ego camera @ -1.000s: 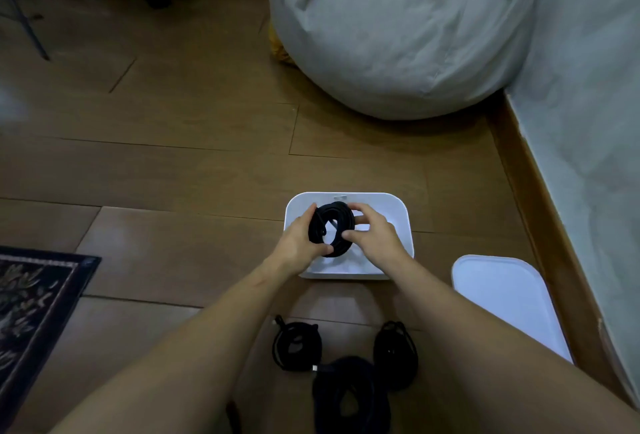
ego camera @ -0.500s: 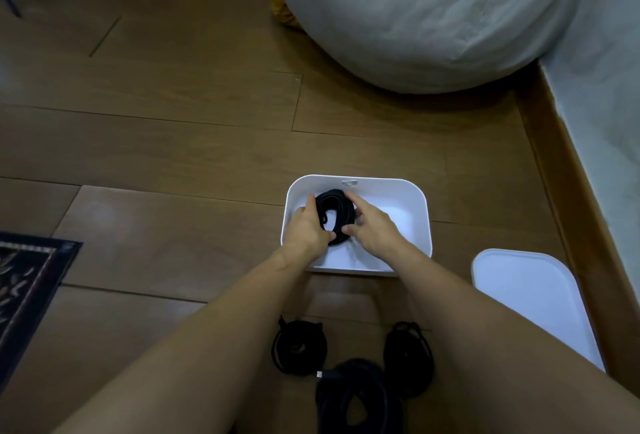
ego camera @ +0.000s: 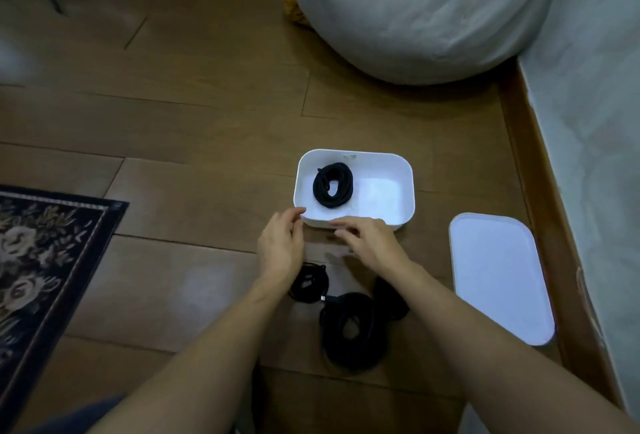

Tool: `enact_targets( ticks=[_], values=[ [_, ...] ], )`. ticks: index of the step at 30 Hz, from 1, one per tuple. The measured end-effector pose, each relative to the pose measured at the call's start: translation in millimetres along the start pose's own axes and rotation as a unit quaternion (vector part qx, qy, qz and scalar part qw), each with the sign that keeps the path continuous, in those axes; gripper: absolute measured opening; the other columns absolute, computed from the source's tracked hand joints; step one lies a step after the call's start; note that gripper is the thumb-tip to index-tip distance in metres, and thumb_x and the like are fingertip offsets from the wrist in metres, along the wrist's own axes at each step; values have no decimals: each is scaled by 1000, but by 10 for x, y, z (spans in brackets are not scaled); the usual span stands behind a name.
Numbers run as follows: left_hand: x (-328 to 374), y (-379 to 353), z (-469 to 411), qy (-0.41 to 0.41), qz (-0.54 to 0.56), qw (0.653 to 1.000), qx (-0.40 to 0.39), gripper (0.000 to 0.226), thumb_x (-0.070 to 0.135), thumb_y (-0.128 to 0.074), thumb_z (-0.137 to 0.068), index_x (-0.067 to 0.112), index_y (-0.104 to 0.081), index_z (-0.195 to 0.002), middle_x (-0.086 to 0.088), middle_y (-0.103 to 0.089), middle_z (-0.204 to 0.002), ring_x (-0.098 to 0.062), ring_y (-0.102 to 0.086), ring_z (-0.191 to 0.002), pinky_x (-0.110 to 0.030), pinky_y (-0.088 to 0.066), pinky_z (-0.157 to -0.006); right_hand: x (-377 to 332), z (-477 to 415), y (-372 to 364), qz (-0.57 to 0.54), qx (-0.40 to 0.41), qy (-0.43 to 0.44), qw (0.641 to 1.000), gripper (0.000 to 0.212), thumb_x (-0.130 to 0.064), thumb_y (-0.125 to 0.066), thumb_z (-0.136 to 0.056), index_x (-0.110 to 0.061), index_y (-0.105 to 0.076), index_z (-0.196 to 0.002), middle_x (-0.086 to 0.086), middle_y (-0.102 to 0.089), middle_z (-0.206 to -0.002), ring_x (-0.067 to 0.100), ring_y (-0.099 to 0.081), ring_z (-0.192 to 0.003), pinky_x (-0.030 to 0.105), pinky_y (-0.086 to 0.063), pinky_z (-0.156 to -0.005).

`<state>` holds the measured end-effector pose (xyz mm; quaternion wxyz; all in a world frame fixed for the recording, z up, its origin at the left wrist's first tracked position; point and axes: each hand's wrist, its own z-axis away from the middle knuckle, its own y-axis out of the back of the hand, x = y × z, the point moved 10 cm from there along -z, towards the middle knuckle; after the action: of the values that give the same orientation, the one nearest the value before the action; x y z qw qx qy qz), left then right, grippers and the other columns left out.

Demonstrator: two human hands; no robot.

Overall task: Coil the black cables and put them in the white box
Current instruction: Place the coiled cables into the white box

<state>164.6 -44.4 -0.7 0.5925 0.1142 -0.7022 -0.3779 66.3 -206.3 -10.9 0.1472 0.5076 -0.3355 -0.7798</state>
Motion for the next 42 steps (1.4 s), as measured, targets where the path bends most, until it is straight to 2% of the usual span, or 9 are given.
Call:
enact_targets(
  ticks=[3,11,17,22,30,35,38,40,42],
  values=[
    [-380,3,425,48,-30,998,-39,33,14,-54,-100,21,-67,-130,-11,-66,-107,-33,-62,-103,-39,-47,-90,12,190,-296,52,-74,-9,996,33,-34,-63,-96,-42,-67,-128,-9,-74,-114,10,-68,-105,31,-52,-97],
    [-643,-100,1105,95,-69,983,-138,54,32,-54,-103,40,-38,-155,-12,-60,-120,-33,-59,-112,-43,-50,-92,-59,293,-679,96,-110,-32,989,44,-33,-67,-93,-40,-60,-136,-1,-68,-130,22,-59,-123,34,-46,-104],
    [-587,-351,944,74,-70,974,-201,67,27,-61,-100,37,-30,-158,-8,-37,-159,-28,-37,-145,-39,-36,-114,-44,300,-868,152,-144,-12,978,50,-33,-66,-92,-46,-53,-138,1,-72,-112,27,-63,-109,37,-51,-89],
    [-708,-488,848,70,-103,960,-249,75,23,-66,-97,34,-26,-160,-9,-45,-152,-28,-43,-140,-37,-38,-111,108,358,-944,109,-126,-46,985,60,-36,-70,-86,-48,-48,-140,1,-71,-115,26,-63,-108,37,-51,-89],
    [-887,-467,871,153,23,972,-175,80,5,-76,-85,24,-41,-154,-11,-61,-139,-26,-54,-131,-24,-37,-106,169,346,-1004,64,-90,-65,992,58,-26,-72,-87,-32,-52,-141,5,-71,-119,28,-63,-114,39,-51,-95],
    [-753,-382,863,163,42,974,-154,79,8,-74,-87,20,-39,-156,-12,-60,-143,-26,-52,-134,-23,-36,-106,148,312,-853,24,-71,-82,994,52,-24,-72,-88,-35,-58,-137,-5,-64,-95,22,-62,-102,34,-49,-90],
    [-539,-321,821,147,58,977,-144,78,7,-74,-86,21,-41,-155,-10,-62,-140,-24,-55,-132,-22,-39,-106,117,323,-663,4,-60,-81,995,52,-22,-73,-87,-38,-60,-135,-6,-65,-94,18,-62,-96,39,-51,-94],
    [-340,-254,758,121,74,982,-127,78,7,-74,-84,25,-43,-154,-8,-66,-135,-23,-59,-128,-32,-45,-109,69,337,-443,-24,-36,-76,996,52,-20,-75,-84,-41,-62,-130,-6,-66,-94,17,-65,-93,38,-55,-92],
    [-155,-205,666,82,86,987,-110,76,5,-72,-84,25,-45,-152,-3,-68,-130,-20,-62,-123,-34,-48,-106,21,323,-237,-54,-15,-72,996,50,-16,-74,-86,-40,-63,-129,-5,-65,-97,15,-65,-92,25,-56,-82]
  ],
)
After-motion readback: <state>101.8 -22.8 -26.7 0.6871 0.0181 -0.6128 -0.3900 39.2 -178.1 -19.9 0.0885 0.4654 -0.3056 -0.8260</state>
